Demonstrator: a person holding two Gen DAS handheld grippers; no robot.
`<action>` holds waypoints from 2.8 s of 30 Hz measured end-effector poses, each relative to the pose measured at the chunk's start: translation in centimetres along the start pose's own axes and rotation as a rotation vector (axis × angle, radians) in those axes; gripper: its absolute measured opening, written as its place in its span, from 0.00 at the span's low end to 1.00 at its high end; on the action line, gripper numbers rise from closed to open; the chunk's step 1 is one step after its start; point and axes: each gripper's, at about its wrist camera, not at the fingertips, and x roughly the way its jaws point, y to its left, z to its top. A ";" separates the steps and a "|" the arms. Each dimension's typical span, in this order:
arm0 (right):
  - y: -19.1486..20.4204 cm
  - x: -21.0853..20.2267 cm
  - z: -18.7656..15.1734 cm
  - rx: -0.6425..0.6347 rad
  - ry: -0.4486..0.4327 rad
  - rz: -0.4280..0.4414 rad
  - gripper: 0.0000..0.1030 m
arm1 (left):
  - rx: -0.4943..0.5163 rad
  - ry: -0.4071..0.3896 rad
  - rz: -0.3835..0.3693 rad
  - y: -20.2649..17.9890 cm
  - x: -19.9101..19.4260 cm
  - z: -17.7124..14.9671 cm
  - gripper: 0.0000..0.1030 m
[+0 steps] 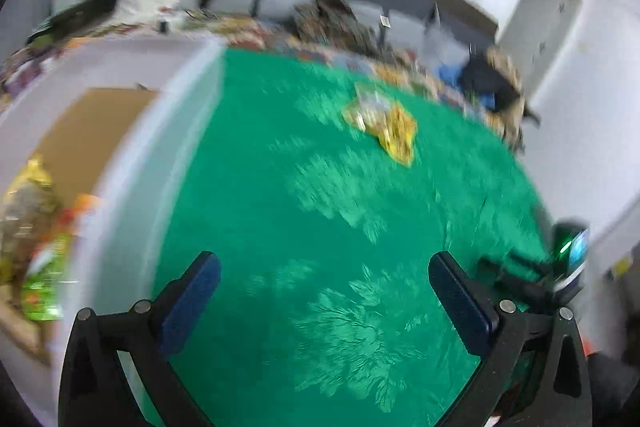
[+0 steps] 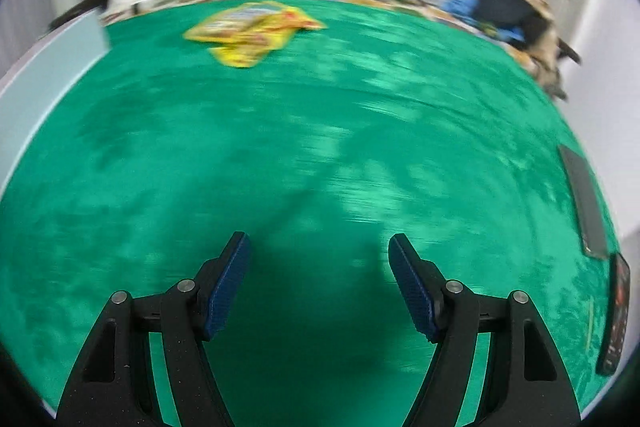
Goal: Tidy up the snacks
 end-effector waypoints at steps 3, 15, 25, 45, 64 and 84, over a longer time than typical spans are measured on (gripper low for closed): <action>-2.0 0.5 0.0 0.037 -0.007 -0.017 0.73 | 0.052 0.073 0.028 -2.0 4.6 -0.3 1.00; -4.4 1.5 0.5 0.093 -0.027 0.016 0.80 | 0.199 0.133 0.188 -4.2 14.3 0.1 1.00; -4.5 1.5 0.3 0.103 -0.025 0.019 0.82 | 0.207 0.100 0.178 -4.1 14.0 -0.6 1.00; -4.5 1.4 0.2 0.104 -0.026 0.020 0.83 | 0.292 0.227 0.109 -4.2 15.8 2.0 1.00; -4.5 1.4 0.2 0.105 -0.027 0.021 0.83 | 0.325 0.304 -0.092 -9.8 29.3 23.4 1.00; -4.4 1.4 0.2 0.105 -0.028 0.022 0.84 | 0.106 0.257 0.100 0.3 19.3 11.7 0.55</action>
